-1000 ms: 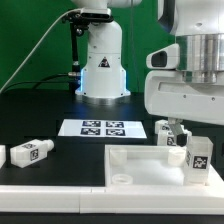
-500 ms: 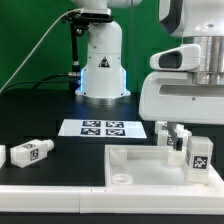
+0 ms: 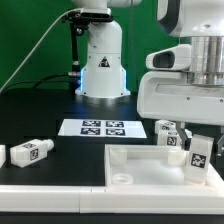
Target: Assemble one leg
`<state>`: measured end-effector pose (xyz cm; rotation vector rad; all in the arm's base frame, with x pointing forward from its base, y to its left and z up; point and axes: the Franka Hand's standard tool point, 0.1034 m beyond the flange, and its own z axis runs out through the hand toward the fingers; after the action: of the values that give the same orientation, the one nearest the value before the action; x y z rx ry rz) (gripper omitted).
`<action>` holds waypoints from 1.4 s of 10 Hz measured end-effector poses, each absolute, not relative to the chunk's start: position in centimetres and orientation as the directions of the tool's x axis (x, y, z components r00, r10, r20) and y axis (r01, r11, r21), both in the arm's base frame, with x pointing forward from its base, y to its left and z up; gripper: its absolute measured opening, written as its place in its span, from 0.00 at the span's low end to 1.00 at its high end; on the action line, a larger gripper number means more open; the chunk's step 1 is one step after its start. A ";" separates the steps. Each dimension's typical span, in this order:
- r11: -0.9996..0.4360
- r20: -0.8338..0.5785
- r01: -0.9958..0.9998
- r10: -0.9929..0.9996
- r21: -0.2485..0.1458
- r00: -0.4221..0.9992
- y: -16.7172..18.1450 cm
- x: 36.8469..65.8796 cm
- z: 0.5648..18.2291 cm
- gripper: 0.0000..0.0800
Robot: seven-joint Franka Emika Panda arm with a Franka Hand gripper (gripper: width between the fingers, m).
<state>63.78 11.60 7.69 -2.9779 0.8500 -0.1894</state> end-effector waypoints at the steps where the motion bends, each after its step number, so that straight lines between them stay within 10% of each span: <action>1: -0.775 0.093 -0.626 -0.632 -0.083 0.770 11.5 63.7 7.5 0.37; 8: -0.053 -0.079 -0.990 -0.995 -0.129 0.063 11.7 63.8 7.2 0.36; 9: -0.110 -0.070 -0.985 -0.990 -0.133 0.121 11.7 63.7 7.1 0.36; 12: -0.573 0.019 -0.808 -0.817 -0.137 0.576 11.9 63.9 7.5 0.78; 14: -0.672 0.058 -0.723 -0.737 -0.158 0.673 12.0 63.7 8.1 0.80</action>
Offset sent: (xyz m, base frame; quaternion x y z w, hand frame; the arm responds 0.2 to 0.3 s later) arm 0.0053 0.0058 -0.0056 -0.0020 -0.0281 0.3579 0.9333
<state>63.71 12.02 8.11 -2.7611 1.2107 -0.1771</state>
